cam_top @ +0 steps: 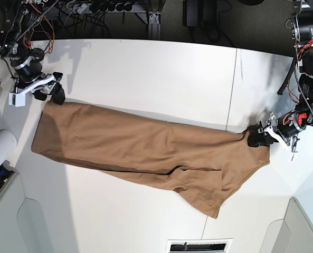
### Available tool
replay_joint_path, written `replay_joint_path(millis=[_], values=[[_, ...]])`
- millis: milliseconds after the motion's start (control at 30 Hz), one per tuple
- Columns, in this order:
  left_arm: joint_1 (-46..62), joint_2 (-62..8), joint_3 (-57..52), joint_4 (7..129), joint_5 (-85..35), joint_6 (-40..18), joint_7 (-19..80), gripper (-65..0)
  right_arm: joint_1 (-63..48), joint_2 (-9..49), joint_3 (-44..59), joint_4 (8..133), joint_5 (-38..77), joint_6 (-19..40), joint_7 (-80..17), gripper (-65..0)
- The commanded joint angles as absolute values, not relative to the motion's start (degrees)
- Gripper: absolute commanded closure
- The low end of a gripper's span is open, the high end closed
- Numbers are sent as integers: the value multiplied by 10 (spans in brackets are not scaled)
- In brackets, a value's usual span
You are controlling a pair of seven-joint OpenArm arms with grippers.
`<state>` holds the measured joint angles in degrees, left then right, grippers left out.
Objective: Layout the t-shirt on the table in an organized manner, then fold the t-shirt properly
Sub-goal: 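Drag the shirt with both grippers to straighten it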
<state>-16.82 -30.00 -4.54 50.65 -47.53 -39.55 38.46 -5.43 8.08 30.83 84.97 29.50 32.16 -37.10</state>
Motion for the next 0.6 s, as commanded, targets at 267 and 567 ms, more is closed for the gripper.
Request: replay_joint_path(millis=[267, 567], values=[[-176, -304, -46, 513, -451, -400, 387, 0, 6, 85, 228, 806, 270, 322, -364, -197], [-176, -407, -46, 585, -569, -400, 433, 0, -6, 86, 210, 918, 359, 329, -450, 0]])
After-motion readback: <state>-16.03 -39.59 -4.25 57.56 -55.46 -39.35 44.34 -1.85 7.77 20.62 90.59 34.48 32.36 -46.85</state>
